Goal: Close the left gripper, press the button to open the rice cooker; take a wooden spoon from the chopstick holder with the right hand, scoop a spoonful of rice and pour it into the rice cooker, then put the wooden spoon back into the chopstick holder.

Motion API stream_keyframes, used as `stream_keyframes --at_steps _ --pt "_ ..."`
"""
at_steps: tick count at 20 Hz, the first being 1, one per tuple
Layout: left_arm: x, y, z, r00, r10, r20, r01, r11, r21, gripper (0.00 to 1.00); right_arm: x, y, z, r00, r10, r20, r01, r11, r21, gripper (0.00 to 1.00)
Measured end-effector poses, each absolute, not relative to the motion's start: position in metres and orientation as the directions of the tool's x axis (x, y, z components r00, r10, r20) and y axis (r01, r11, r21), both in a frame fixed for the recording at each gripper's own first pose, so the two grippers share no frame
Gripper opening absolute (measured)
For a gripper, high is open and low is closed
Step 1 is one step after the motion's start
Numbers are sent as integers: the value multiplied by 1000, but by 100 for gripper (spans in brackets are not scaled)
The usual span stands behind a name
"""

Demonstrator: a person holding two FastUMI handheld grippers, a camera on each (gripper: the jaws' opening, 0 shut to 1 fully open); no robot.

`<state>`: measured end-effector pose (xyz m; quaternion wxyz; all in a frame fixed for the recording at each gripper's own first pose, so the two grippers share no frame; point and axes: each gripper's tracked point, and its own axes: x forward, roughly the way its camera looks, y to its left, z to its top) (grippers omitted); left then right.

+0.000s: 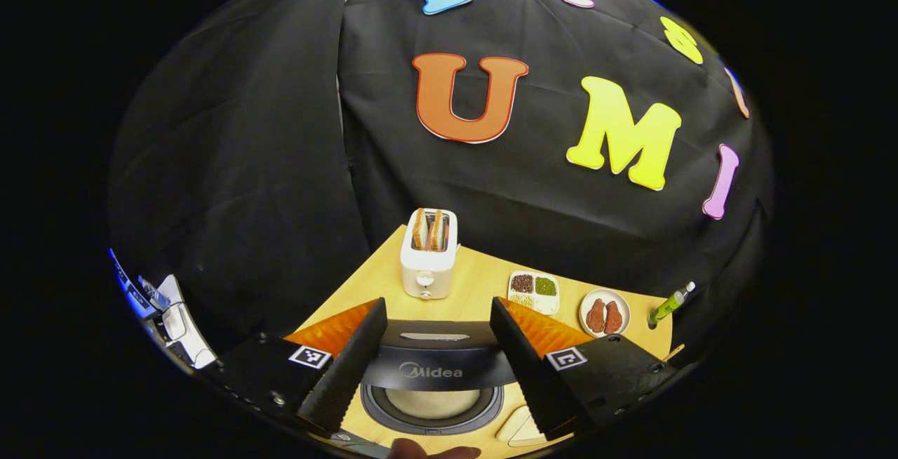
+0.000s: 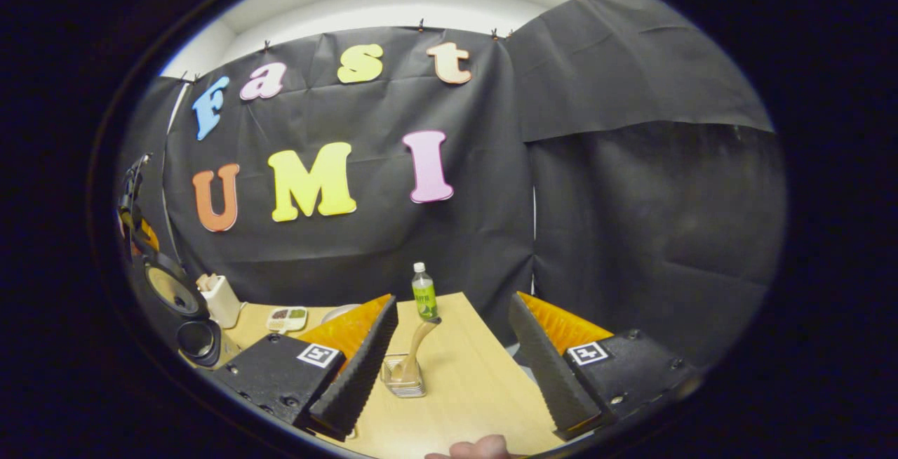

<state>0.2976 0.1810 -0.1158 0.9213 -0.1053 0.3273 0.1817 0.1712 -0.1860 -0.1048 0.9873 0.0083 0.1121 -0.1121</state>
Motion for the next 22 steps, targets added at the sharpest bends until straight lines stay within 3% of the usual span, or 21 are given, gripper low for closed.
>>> stream_keyframes --at_steps 4,12,14,15,16,22 --pt "275 167 -130 705 262 -659 -412 907 -81 100 182 -170 -103 964 -156 -214 157 987 -12 100" --pt "194 124 -206 602 192 -775 -435 893 -117 95 202 -147 -106 974 -27 -226 23 1000 -20 99" --pt "190 112 -217 577 183 -796 -439 891 -114 95 203 -144 -106 975 -16 -224 11 1000 -24 99" --pt "186 110 -224 569 180 -802 -440 891 -112 100 204 -143 -105 976 -12 -219 8 1000 -22 99" --pt "174 116 -239 559 177 -810 -441 891 -110 95 203 -142 -105 975 -11 -221 6 1000 -21 99" --pt "171 103 -260 490 141 -860 -463 878 -120 95 203 -141 -109 974 -10 -226 5 1000 -22 99"
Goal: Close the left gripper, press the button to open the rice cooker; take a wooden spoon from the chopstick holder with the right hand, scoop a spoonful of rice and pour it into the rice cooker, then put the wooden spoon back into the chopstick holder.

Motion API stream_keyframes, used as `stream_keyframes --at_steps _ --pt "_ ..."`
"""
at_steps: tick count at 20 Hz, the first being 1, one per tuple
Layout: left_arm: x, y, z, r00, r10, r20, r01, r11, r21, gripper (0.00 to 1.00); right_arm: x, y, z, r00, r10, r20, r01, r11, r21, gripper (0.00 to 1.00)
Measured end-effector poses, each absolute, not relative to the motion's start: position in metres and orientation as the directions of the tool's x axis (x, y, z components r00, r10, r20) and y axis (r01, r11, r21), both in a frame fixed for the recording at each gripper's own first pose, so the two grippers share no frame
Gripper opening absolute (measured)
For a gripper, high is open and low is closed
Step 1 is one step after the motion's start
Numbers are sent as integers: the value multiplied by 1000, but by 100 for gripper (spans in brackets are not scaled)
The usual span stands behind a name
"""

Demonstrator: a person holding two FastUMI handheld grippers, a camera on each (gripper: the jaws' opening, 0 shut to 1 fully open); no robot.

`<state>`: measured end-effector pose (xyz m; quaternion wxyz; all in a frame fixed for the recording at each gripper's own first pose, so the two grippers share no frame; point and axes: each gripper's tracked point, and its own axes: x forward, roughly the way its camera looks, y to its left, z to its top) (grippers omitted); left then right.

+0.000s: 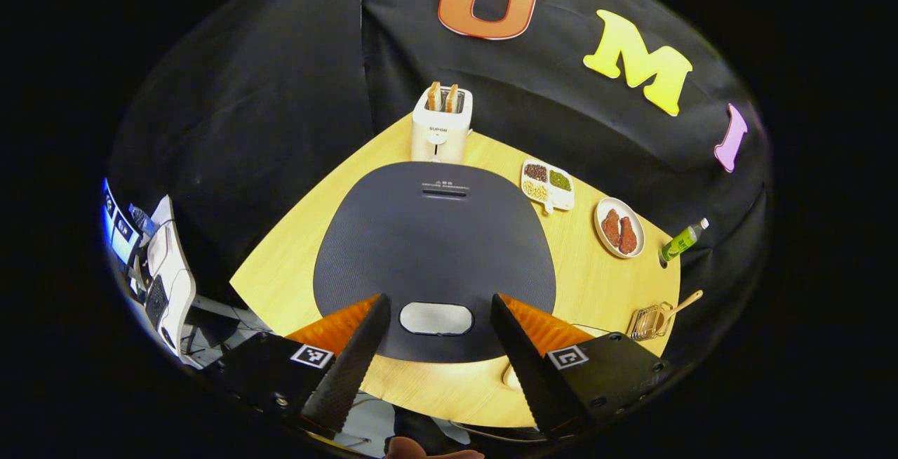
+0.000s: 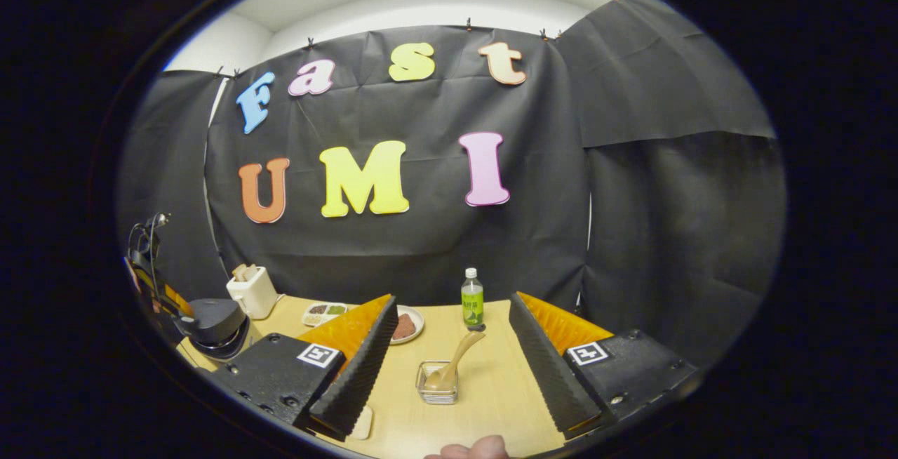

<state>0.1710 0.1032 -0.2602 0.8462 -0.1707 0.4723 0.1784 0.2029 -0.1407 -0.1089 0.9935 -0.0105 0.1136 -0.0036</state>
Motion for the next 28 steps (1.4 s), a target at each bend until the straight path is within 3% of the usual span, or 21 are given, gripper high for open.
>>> stream_keyframes --at_steps 16,17,28 --pt "150 96 -299 391 133 -911 -415 909 -45 96 225 -111 -123 968 73 -240 -82 996 -29 99" --pt "152 98 -293 413 149 -898 -412 910 -39 100 228 -108 -124 968 84 -235 -93 995 -27 99" --pt "155 98 -296 505 213 -836 -459 887 -51 96 249 -92 -147 947 198 -251 -201 979 14 99"
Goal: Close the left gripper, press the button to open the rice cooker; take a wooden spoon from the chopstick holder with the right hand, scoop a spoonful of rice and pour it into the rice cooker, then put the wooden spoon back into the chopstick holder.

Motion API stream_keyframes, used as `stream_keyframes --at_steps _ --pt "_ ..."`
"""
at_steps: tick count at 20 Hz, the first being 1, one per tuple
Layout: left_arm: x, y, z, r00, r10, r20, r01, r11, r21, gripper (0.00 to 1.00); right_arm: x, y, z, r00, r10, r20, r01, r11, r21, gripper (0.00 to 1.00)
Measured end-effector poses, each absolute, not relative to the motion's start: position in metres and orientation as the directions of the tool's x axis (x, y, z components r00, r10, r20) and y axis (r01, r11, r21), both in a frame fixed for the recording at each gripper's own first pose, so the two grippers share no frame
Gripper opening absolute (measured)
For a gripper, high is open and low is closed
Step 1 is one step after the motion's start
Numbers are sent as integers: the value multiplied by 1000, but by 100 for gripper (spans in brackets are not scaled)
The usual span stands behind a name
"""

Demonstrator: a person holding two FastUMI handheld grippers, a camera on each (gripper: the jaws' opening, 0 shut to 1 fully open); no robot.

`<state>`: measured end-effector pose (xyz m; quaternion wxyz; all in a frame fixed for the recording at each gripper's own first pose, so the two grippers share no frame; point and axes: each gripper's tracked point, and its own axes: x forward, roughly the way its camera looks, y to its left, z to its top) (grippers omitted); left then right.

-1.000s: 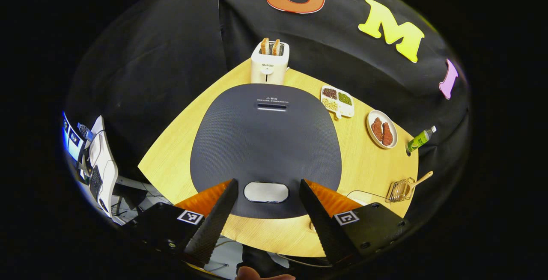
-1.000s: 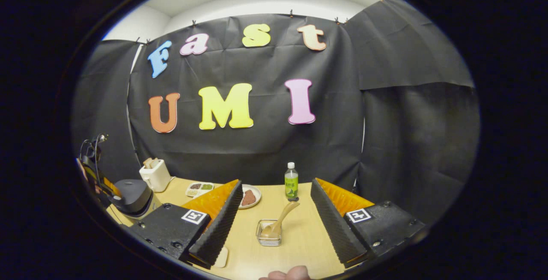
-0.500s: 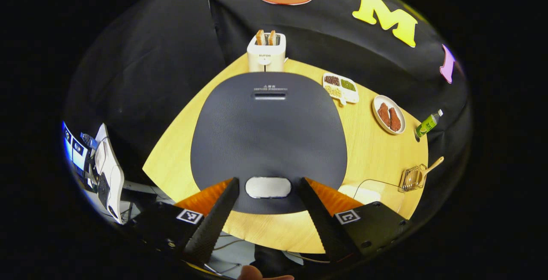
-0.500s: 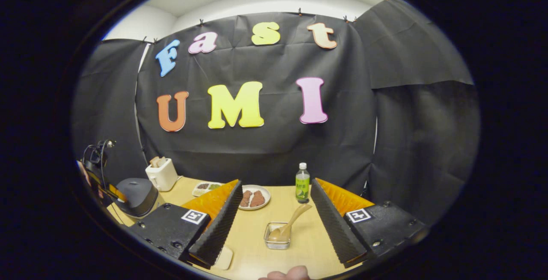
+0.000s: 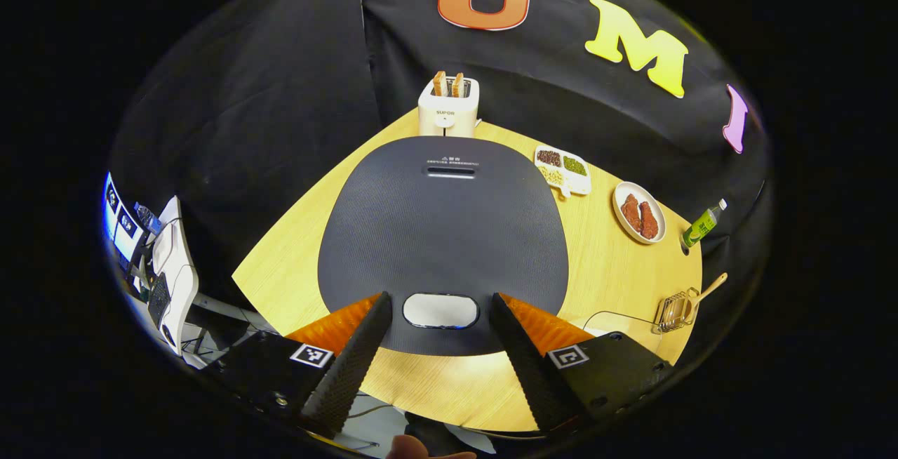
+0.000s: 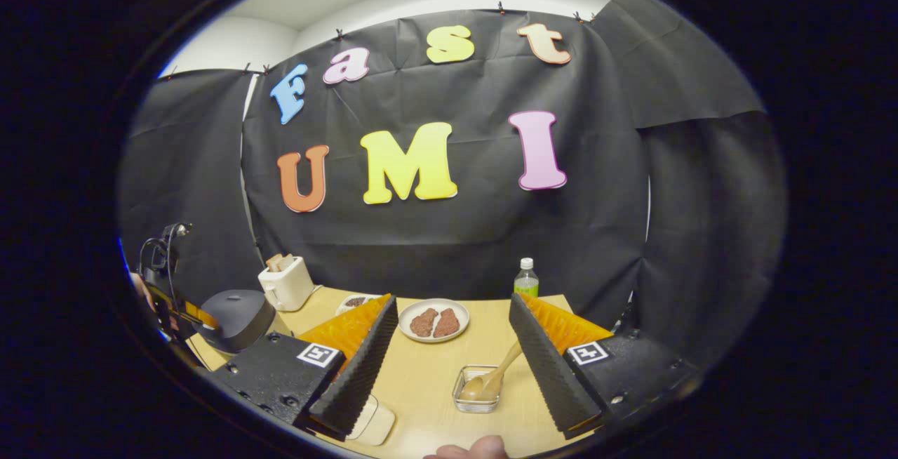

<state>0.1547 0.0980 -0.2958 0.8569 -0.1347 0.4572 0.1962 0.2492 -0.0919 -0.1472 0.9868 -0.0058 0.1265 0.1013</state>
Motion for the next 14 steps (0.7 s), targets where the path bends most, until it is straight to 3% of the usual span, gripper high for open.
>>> stream_keyframes --at_steps 5,8,14 --pt "145 88 -274 585 190 -789 -386 920 -64 95 221 -97 -120 965 172 -200 -181 983 -26 100" --pt "137 77 -231 700 153 -698 -342 929 -140 94 188 -93 -97 975 140 -172 -148 988 -34 99" --pt "70 52 -141 875 104 -473 -177 978 -113 95 97 -70 -54 990 69 -122 -74 996 -38 100"
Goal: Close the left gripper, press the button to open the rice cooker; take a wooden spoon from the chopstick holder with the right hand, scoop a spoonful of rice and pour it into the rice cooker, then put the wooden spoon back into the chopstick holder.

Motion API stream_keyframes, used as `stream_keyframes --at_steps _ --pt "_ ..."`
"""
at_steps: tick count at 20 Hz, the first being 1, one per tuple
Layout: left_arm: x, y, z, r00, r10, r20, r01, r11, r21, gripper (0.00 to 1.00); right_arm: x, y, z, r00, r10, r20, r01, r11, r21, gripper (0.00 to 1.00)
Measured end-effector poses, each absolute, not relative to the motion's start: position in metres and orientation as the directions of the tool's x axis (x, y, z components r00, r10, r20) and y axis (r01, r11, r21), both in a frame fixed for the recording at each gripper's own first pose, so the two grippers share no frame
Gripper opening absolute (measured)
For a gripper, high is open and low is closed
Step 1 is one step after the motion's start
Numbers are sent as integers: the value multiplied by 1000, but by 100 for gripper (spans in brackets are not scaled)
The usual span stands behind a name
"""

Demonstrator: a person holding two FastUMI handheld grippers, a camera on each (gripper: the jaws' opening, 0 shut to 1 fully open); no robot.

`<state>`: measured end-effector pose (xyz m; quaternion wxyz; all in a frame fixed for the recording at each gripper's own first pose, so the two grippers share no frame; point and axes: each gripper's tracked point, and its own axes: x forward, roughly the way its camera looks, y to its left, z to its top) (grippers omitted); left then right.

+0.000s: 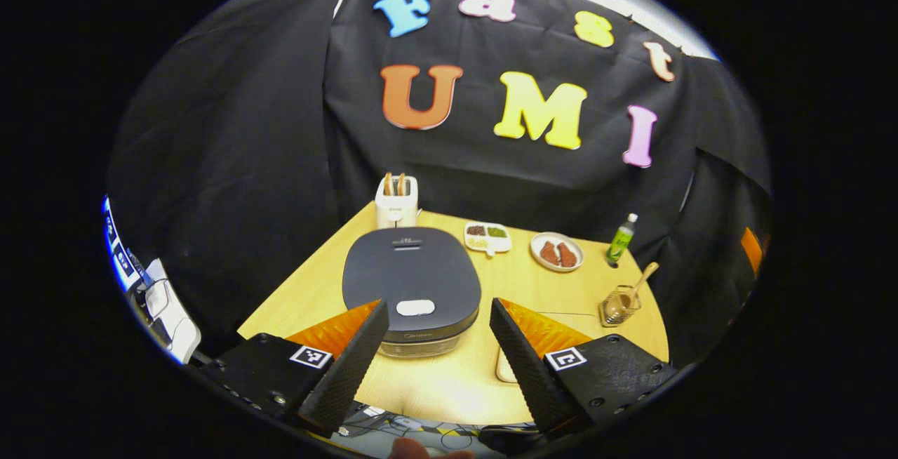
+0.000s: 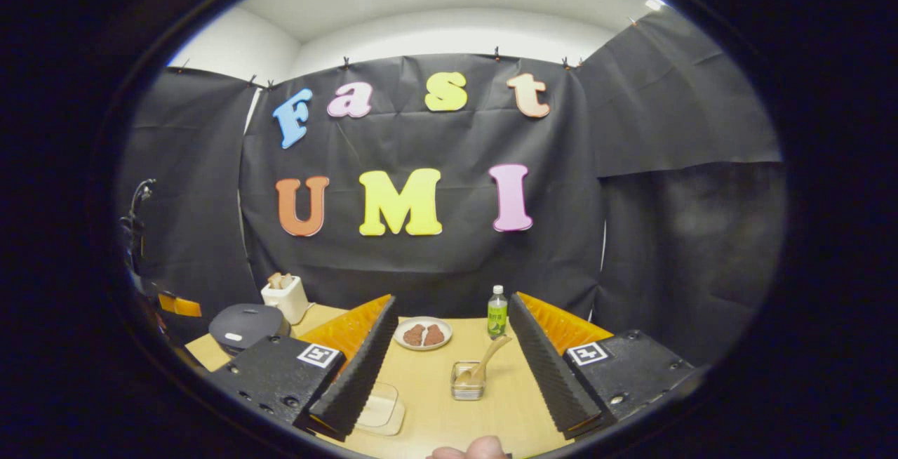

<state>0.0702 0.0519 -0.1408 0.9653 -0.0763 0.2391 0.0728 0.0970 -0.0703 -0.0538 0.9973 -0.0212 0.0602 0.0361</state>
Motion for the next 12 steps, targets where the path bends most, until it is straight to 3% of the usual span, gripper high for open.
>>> stream_keyframes --at_steps 8,12 --pt "-37 12 -51 986 -24 -165 3 992 -125 95 -23 -32 -22 998 30 -59 -34 998 -60 99" --pt "-69 5 -38 991 -31 -129 18 995 -103 95 -63 -14 -18 998 40 -52 -42 998 -49 100"
